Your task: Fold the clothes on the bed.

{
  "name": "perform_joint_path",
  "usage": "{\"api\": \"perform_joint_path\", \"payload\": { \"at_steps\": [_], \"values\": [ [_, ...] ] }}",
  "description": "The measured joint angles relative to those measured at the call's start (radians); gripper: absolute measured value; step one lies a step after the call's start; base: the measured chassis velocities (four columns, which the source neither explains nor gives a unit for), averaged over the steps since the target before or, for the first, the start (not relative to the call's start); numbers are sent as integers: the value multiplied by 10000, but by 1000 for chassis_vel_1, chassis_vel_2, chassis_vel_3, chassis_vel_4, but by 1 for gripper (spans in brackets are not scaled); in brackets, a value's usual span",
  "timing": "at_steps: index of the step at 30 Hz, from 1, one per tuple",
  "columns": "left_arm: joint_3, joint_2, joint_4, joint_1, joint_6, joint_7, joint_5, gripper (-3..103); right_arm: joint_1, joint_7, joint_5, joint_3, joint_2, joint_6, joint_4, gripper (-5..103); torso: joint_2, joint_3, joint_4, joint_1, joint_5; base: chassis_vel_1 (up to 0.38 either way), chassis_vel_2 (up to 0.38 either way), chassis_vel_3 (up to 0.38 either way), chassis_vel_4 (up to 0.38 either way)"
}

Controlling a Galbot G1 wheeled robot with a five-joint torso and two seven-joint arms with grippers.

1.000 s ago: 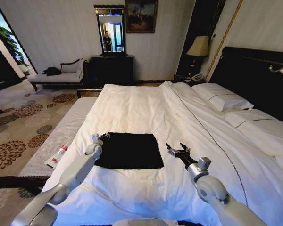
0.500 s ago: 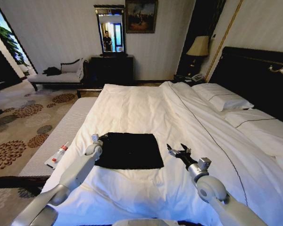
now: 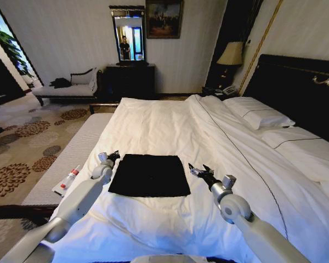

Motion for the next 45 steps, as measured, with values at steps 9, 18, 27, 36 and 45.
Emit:
{"api": "perform_joint_path", "payload": {
  "at_steps": [9, 18, 27, 36, 45],
  "values": [
    [-3, -194, -301, 279, 142, -196, 98, 19, -126, -6, -170, -15, 1, -4, 127, 100, 1, 0, -5, 0, -1, 0, 0, 0, 0],
    [24, -249, 257, 43, 345, 139, 340, 61, -179, 337, -279, -59, -81, -116, 210, 100, 1, -1, -2, 0, -1, 0, 0, 0, 0],
    [349, -459, 726, -476, 493, 264, 102, 93, -481, 214, -389, 397, -146, -60, 53, 100, 0, -1, -6, 0, 2, 0, 0, 0, 0],
    [447, -677, 822, -562, 709, 27, -270, 90, -583, 169, -301, 694, -262, -42, 113, 100, 0, -1, -3, 1, 0, 0, 0, 0, 0],
    [518, -677, 879, -657, 1062, -207, -586, 70, -766, 149, -269, 887, -300, -27, 271, 100, 0, -1, -3, 0, 1, 0, 0, 0, 0]
  ]
}}
